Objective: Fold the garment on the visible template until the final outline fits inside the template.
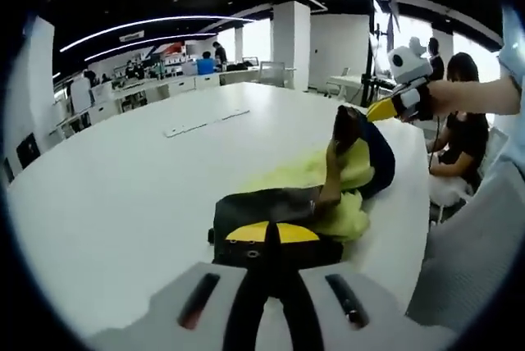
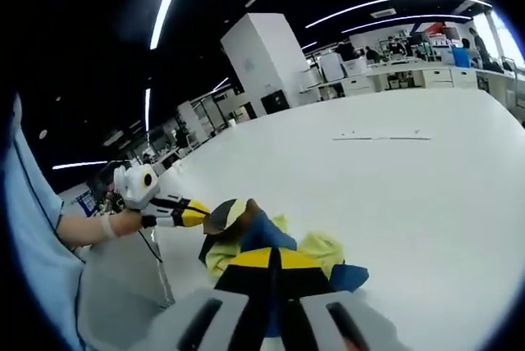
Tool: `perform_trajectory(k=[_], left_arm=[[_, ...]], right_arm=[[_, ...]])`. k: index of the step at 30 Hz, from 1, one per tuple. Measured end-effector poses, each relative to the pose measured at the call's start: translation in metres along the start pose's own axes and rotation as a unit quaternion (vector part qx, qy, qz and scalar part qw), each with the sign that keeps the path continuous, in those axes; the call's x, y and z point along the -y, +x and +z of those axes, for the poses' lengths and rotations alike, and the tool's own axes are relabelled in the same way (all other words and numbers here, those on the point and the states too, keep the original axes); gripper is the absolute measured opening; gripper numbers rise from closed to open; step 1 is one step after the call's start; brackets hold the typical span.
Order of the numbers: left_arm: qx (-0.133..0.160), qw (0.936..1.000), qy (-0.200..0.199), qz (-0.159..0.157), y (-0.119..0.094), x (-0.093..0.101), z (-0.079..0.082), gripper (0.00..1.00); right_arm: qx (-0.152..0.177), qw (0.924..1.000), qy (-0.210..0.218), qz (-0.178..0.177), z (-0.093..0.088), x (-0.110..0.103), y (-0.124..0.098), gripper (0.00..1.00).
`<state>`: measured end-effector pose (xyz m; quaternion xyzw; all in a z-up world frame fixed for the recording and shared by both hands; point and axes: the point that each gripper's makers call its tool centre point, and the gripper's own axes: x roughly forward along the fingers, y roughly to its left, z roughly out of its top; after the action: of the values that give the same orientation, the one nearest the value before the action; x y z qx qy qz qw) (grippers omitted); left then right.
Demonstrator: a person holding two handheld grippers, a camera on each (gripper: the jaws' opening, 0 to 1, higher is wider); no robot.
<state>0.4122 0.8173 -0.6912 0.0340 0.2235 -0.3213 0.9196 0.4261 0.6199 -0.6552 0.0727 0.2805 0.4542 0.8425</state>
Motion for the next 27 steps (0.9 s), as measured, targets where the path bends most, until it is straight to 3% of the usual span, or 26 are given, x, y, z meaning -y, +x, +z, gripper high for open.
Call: perform_trajectory(k=[7,12,22,27], left_arm=[[0.041,0.9973,-0.061,-0.001,-0.021,-0.007,0.039,0.00],[0.075,0.9871,-0.136,-0.040,-0.037,0.001,0.072,0.00],[0.110,0.9881,-0.098,-0.043,-0.058,0.004,0.117,0.00],[0.151,0.9832,-0.088,-0.054,-0.077,0.009,0.151,0.00]], right_arm=[[0.025,0.9993,-0.027,-0.006,0.029,-0.013,-0.023,0.00],[0.054,0.9978,-0.039,-0.004,0.055,-0.025,-0.036,0.00],[0.104,0.9905,-0.090,-0.007,0.104,-0.048,-0.061,0.00],[0.159,0.9827,-0.095,0.006,0.138,-0.063,-0.079,0.00]])
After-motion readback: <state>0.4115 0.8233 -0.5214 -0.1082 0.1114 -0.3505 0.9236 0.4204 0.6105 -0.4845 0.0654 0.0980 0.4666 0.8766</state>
